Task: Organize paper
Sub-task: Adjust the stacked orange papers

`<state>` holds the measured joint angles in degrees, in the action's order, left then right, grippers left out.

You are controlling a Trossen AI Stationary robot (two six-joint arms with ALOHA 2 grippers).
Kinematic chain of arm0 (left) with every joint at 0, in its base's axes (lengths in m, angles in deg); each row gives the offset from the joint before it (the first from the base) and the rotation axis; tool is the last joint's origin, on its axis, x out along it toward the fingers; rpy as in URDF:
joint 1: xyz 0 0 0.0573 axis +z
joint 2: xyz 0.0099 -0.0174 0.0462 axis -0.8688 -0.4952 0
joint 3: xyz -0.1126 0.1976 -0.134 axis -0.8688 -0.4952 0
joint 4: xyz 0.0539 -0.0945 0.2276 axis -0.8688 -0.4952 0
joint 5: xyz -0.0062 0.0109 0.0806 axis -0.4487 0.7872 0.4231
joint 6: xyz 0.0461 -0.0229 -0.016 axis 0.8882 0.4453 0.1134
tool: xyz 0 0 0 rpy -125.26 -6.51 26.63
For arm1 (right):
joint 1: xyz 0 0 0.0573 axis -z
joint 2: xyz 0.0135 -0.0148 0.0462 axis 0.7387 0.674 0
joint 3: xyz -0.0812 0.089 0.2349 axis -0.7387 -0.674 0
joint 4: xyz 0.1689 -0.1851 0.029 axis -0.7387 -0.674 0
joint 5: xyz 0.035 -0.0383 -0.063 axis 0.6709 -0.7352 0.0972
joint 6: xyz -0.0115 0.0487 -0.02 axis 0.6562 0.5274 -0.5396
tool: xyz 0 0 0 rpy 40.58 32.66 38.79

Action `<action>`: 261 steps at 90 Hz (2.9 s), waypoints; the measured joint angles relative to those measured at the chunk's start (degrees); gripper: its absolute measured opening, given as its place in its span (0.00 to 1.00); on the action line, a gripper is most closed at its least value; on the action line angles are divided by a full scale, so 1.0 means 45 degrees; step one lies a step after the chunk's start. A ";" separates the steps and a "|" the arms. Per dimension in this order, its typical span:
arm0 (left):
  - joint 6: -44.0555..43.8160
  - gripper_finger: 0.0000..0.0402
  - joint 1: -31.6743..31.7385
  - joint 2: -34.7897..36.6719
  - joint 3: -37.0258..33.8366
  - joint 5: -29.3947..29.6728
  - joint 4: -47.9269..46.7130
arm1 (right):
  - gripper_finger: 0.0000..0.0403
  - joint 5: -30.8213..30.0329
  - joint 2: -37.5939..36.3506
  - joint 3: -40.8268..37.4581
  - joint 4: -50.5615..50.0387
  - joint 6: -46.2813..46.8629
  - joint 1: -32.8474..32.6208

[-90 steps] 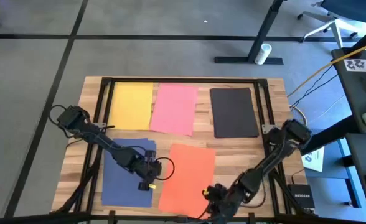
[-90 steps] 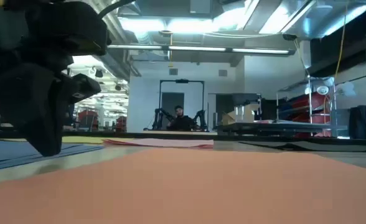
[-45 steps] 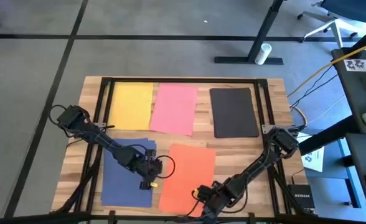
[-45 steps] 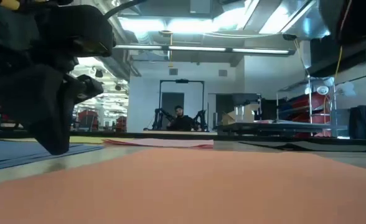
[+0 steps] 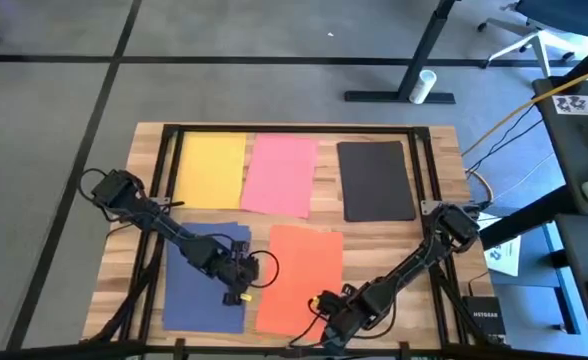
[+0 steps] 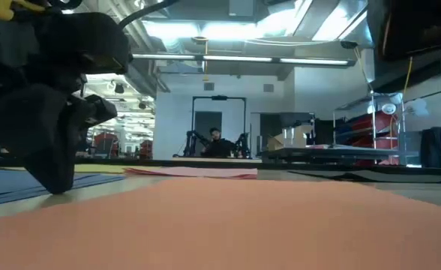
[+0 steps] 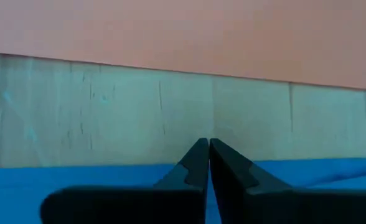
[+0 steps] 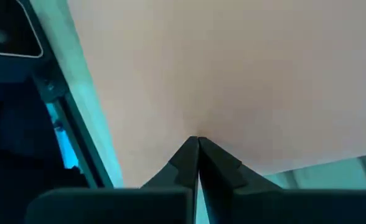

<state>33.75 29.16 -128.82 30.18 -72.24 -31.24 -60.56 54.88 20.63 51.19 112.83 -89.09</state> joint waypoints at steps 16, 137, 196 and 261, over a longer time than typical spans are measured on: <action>-0.0019 0.00 -0.0064 0.0000 0.0000 0.0000 0.0005 | 0.00 -0.0401 -0.0063 0.0312 -0.0633 -0.0295 0.0068; 0.0330 0.00 -0.1010 -0.1098 0.0073 -0.1438 0.2794 | 0.00 0.1317 0.0847 0.1875 -0.3223 -0.1830 -0.0101; 0.0350 0.00 -0.0957 -0.1152 0.0044 -0.1336 0.3386 | 0.00 0.0947 0.0899 0.1860 -0.2608 -0.2493 0.0204; 0.0385 0.00 -0.0899 -0.1171 0.0039 -0.1321 0.3599 | 0.00 0.0901 0.0845 0.1875 -0.2565 -0.2585 0.0228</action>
<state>35.48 25.12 -134.08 30.35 -78.19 -15.04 -56.50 58.69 29.07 39.65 101.20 -88.07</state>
